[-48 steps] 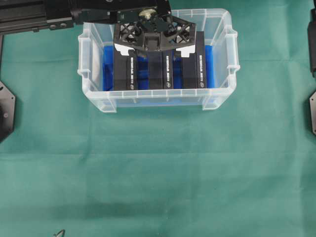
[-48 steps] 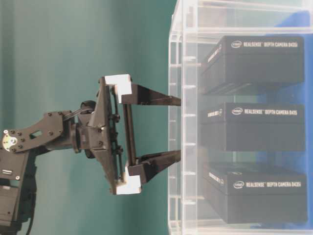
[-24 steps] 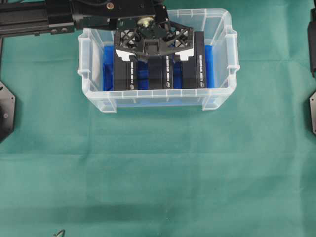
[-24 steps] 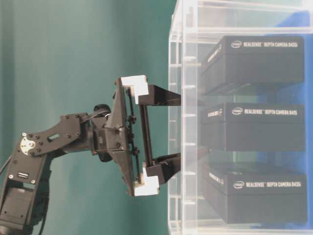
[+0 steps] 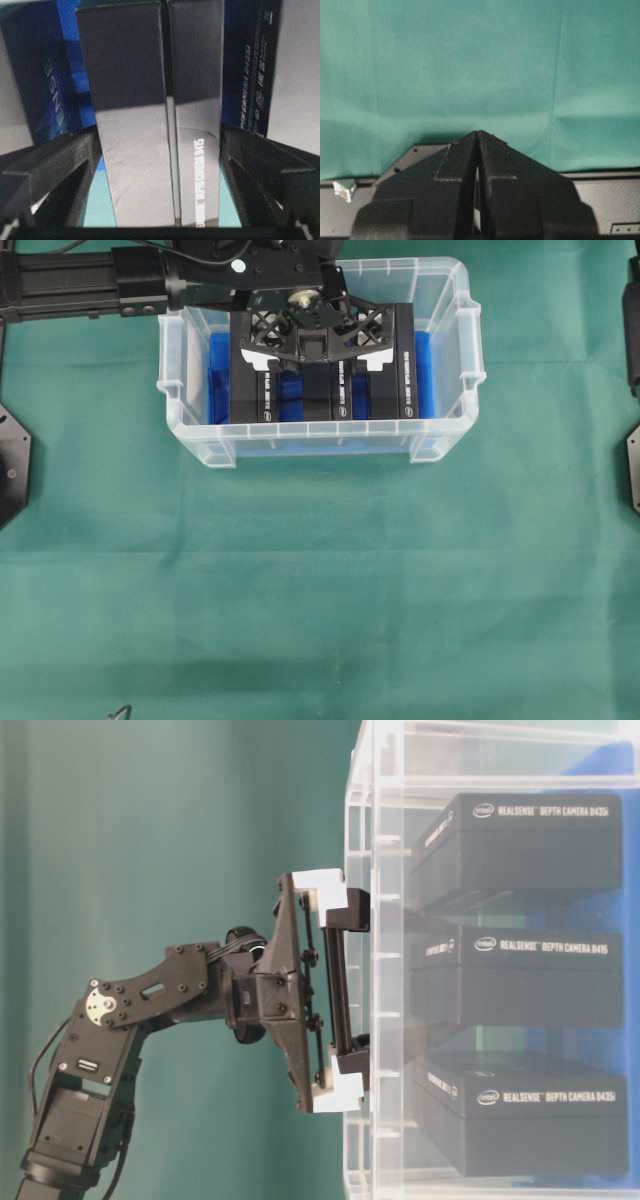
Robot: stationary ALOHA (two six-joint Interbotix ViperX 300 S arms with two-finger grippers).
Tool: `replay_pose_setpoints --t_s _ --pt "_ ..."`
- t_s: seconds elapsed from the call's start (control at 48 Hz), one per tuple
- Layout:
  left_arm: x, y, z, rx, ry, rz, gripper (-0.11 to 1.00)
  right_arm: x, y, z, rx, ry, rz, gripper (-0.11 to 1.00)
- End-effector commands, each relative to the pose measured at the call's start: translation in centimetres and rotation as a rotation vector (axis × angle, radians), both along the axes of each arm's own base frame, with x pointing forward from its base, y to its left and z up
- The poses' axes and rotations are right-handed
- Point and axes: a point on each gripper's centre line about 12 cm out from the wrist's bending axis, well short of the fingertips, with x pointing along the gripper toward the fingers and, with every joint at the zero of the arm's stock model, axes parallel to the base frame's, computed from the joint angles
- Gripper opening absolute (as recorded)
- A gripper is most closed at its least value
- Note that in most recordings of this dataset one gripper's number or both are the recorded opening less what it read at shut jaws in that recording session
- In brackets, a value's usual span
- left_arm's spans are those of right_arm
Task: Take the box out of the case with the left arm.
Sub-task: 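Lower the left gripper around the middle box and close on it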
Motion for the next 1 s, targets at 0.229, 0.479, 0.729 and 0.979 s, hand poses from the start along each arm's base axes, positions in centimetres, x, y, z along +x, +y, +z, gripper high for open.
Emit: replay_pose_setpoints --t_s 0.229,0.479,0.729,0.979 --pt "-0.17 -0.01 0.7 0.008 -0.019 -0.003 0.91 0.09 -0.02 0.92 -0.001 -0.037 -0.001 0.0" --pt "-0.11 -0.1 0.94 0.001 -0.027 -0.002 0.85 0.11 -0.02 0.93 -0.002 -0.038 0.0 0.0" --pt "0.16 0.02 1.27 0.003 -0.07 0.027 0.62 0.11 -0.02 0.93 -0.002 -0.038 0.0 0.0" --pt "0.09 0.0 1.48 0.003 -0.071 0.027 0.62 0.11 -0.04 0.93 -0.003 -0.038 0.0 0.0"
